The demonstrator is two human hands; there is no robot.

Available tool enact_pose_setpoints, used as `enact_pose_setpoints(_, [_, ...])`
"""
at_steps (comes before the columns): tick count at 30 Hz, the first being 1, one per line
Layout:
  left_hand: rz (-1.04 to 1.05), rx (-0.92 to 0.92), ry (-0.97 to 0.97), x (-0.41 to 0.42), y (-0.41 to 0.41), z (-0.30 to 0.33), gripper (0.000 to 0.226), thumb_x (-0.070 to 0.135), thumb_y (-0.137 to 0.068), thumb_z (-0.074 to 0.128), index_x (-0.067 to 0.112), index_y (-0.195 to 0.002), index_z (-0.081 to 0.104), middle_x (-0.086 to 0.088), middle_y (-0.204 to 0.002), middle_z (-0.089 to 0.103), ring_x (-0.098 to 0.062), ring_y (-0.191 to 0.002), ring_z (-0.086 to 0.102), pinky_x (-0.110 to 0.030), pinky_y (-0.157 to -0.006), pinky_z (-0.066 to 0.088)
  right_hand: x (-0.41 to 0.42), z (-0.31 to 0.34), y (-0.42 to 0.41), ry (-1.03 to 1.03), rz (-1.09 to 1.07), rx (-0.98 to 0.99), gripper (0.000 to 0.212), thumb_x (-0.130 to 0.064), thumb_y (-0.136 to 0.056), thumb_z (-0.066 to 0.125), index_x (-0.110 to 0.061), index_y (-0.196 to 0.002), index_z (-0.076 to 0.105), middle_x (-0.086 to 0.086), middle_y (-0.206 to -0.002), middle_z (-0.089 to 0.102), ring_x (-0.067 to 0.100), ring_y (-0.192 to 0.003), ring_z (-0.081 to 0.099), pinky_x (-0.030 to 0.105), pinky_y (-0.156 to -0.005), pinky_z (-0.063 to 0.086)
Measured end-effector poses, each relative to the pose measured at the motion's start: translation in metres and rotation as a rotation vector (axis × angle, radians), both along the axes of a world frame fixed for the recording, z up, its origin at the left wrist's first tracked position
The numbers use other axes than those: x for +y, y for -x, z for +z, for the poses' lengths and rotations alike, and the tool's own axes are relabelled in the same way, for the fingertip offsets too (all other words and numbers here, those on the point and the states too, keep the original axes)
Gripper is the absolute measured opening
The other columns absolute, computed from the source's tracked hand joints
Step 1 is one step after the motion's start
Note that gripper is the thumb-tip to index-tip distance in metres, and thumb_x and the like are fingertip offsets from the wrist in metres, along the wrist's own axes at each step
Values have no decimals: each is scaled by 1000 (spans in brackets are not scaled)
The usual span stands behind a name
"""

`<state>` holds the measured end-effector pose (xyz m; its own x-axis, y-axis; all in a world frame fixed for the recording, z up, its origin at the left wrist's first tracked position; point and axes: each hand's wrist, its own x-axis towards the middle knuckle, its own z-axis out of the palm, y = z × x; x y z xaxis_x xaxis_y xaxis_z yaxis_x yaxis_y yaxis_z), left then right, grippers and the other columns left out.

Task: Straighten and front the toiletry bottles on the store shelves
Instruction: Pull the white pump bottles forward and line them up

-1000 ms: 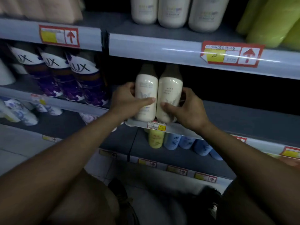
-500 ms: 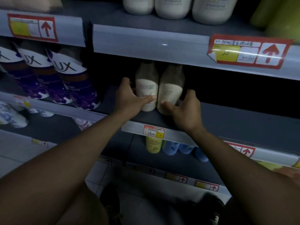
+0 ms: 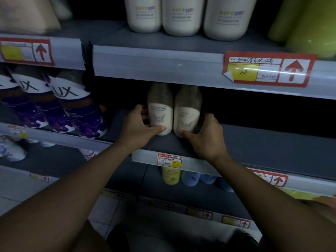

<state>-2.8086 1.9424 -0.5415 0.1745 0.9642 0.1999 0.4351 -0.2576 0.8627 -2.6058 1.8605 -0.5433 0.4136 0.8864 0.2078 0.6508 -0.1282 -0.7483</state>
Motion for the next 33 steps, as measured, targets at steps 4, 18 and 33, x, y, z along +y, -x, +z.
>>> enact_pose_setpoints(4, [7,-25,43,9,-4,-3,58,13,-69,95,18,-115,59,3,-115,70,0,-102,67,-32,-89,62,7,-1,-4,-5,-7,-28,70,-49,-70,90,-11,-118,57,12,-120,62,29,-110,62,45,-92,54])
enact_pose_setpoints(18, [63,-16,130,36,-21,-8,33,27,-68,92,26,-93,71,0,-108,76,-18,-103,74,-48,-97,59,35,-2,-8,48,-23,-18,42,-47,-79,86,-17,-66,59,0,-68,63,20,-69,66,26,-54,39])
enact_pose_setpoints(33, [70,142,13,4,19,32,52,13,-79,89,6,-123,64,-3,-114,66,-17,-105,63,-39,-96,54,8,16,-17,23,44,-112,62,-60,-74,81,-10,-110,71,10,-107,75,30,-102,70,45,-83,58])
